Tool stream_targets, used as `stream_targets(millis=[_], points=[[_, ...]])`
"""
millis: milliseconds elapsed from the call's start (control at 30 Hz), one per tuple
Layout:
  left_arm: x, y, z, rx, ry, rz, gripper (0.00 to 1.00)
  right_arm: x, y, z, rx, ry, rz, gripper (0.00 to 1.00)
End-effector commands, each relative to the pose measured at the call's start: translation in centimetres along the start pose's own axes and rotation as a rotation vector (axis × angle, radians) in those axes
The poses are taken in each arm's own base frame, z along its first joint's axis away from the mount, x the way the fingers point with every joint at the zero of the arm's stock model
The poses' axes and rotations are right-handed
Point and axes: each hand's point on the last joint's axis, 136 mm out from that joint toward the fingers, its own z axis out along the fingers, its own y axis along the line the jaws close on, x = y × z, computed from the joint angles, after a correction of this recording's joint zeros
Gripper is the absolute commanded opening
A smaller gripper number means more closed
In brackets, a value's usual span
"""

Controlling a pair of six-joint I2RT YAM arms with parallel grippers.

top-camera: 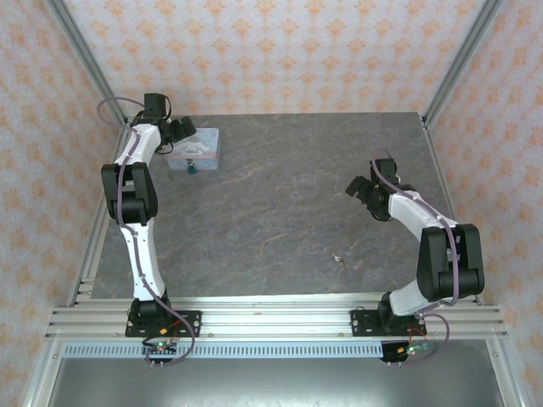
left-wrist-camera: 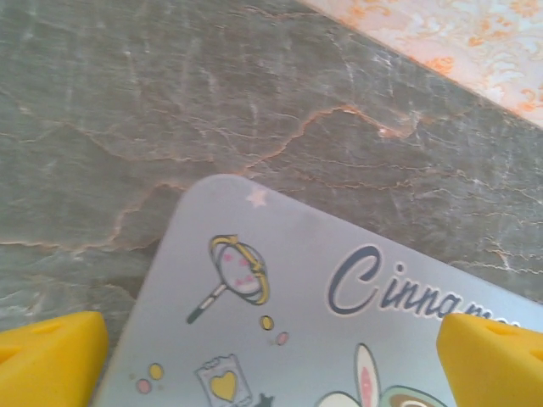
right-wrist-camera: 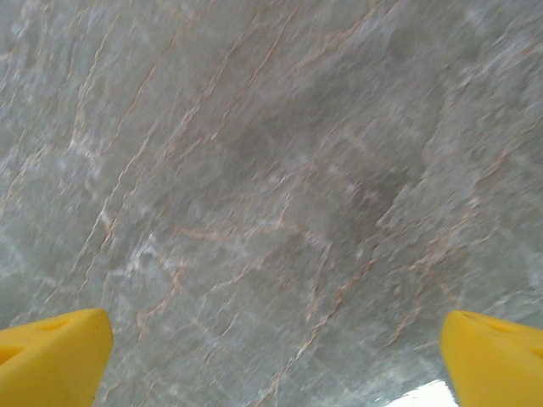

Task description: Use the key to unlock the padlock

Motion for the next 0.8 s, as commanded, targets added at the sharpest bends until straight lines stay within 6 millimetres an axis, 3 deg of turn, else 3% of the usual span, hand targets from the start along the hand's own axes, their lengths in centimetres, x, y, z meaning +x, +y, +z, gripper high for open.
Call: stream_targets(millis=[0,167,333,467,533,667,767], points=[[2.2,-3.7,-0.3,0.118,0.089,0.070,1.00,0.8,2.0,-0.6,-0.135,0.021,-0.003,0.99],[5.7,-8.3,-1.4,0.223,0.136,0.162,1.00,1.6,3.5,-0.6,-0.224,0.052,0.017,0.96],[9.8,-13.1,-4.0,0.334,0.139,0.214,1.00,1.5,4.9,-0.6,-0.277,0.062,0.035,0.92],[13.8,-16.8,-6.1,0.390,0.119,0.244,1.00,0.6,7.3,-0.2,-0.333,0.072,0.056,0.90],[15.0,-17.4,-6.7,0.389,0.102,0.211,1.00,-0.1,9.0,0.1,-0.366,0.085,0.065,0.87],[15.8,-15.3,-6.4,0.318,0.053,0.070,1.00,-1.1,12.9,0.6,-0.423,0.117,0.067,0.83],[15.0,-14.4,-6.7,0.276,0.011,-0.003,1.00,-1.4,15.8,1.3,-0.461,0.136,0.062,0.81]])
